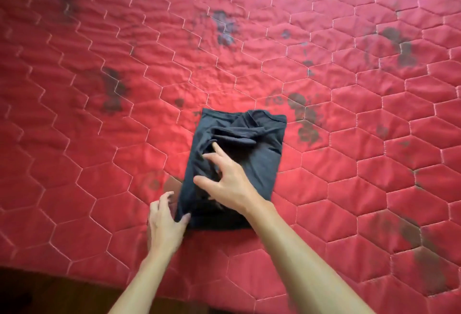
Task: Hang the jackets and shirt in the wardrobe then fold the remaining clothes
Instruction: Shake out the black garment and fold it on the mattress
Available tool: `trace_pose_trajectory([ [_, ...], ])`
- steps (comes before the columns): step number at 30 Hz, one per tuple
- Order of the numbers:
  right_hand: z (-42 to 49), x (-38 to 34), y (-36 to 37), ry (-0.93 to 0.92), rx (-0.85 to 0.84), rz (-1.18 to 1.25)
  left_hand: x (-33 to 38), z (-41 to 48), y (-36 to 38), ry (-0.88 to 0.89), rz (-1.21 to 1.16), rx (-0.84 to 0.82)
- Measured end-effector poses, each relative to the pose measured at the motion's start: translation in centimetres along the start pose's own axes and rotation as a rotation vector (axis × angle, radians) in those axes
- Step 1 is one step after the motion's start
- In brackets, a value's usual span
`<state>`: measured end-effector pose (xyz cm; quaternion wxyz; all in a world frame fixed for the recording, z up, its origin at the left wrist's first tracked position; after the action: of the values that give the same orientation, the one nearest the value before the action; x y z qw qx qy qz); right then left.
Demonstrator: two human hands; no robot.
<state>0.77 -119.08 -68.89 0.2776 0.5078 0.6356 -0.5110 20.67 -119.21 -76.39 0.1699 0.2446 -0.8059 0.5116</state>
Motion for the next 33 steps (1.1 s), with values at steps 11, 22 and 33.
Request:
trace_pose_trajectory([
  [11,-4.6,10.0,-1.1,0.195,0.286,-0.254,0.9,1.7,4.7,-0.524,-0.579,0.115],
  [22,11.9,8.5,-8.0,-0.22,-0.126,-1.083,6.5,-0.1,8.2,-0.681,-0.767,0.323],
  [33,12.0,3.4,-14.1,-0.185,-0.157,-0.326,10.2,-5.5,4.2,-0.565,-1.739,-0.201],
])
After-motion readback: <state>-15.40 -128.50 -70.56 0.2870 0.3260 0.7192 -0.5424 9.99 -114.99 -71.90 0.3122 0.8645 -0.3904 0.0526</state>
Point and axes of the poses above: each hand's wrist, its own z-axis towards the middle knuckle, its own y-axis out of the palm, x = y × z, the point moved 1 cm from there along z, towards the middle knuckle, and after that the axes turned 3 degrees about -z, right-handed, at the moved point
